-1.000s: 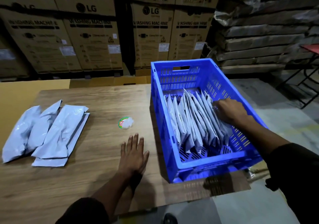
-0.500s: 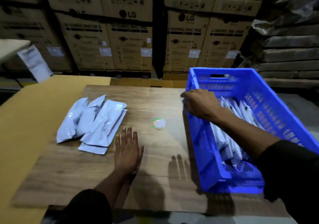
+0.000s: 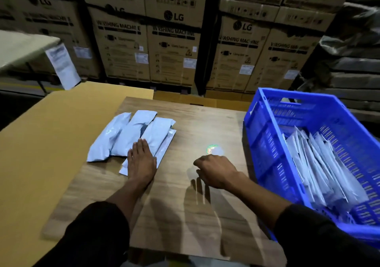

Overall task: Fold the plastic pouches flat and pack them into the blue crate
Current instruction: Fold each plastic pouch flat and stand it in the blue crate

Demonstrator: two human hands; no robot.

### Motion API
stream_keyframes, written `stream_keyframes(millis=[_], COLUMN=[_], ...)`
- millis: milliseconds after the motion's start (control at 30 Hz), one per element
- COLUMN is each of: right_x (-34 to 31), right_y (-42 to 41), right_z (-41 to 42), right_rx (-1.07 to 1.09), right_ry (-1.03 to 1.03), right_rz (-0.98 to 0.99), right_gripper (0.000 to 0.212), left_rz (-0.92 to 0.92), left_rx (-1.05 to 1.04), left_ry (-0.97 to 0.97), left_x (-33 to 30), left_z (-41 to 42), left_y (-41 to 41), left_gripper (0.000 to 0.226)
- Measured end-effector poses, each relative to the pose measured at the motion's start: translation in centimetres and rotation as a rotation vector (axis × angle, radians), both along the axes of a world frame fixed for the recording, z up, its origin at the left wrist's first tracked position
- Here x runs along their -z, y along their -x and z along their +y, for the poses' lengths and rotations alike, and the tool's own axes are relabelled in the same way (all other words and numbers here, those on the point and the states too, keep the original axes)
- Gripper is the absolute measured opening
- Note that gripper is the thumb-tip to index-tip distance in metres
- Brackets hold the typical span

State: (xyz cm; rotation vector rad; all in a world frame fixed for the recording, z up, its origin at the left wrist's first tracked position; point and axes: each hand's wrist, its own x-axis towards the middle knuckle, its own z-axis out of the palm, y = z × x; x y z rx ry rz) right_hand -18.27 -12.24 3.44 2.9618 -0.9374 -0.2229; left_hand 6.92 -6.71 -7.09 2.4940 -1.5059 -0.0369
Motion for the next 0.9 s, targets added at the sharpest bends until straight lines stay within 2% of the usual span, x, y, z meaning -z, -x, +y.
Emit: stream_keyframes(millis=[67,133,233,333,400,500,667,767,900], right_x=[0.6,1.0,1.5,2.2,2.9,4.8,9.1,10.7,11.2], right_y=[-0.1,-0.1,0.3,1.1,1.5,2.4,5.1,6.2,6.6], right_z=[0.2,0.2,0.1,0.1,0.2,1.2,3.5,4.7,5.6], right_rx=[0.02,0.063,0.105,0.074,0.05,0.059,0.176,0.16,0.158], right_ry=[0.003,0.013,0.044,0.123,0.182,0.155,-0.054,-0.022,-0.004], right_rz=[-0.002,-0.019,-0.089,-0.24,-0.313,-0.291,-0.207,-0.229,-0.244], right_gripper=[0.019,0.02,0.022,0.029,0.033,0.043,0.065,0.065,0.064], left_rz=[0.01,-0.031,-0.177,-0.295,-0.302,-0.253,-0.22,-0.184,-0.223], left_rx=[0.011,0.065,0.295,0.533,0.637,0.784,0.867,0.876,0.874], left_ry=[0.008,0.066,0.179,0.205,0.177,0.145,0.157,0.147,0.115], left_x=[0.2,0.6,1.6,1.8,2.2,2.9,3.6,3.5,3.1], left_z=[-0.2,-0.3,0.5,1.5,1.9,2.6,4.1,4.9,5.0], left_y=[-1.0,-1.4,-0.9,1.1,3.0,5.7,7.4,6.8,5.8], left_gripper=[0.066,0.066,0.064,0.077,0.073,0.06,0.06,0.062,0.065])
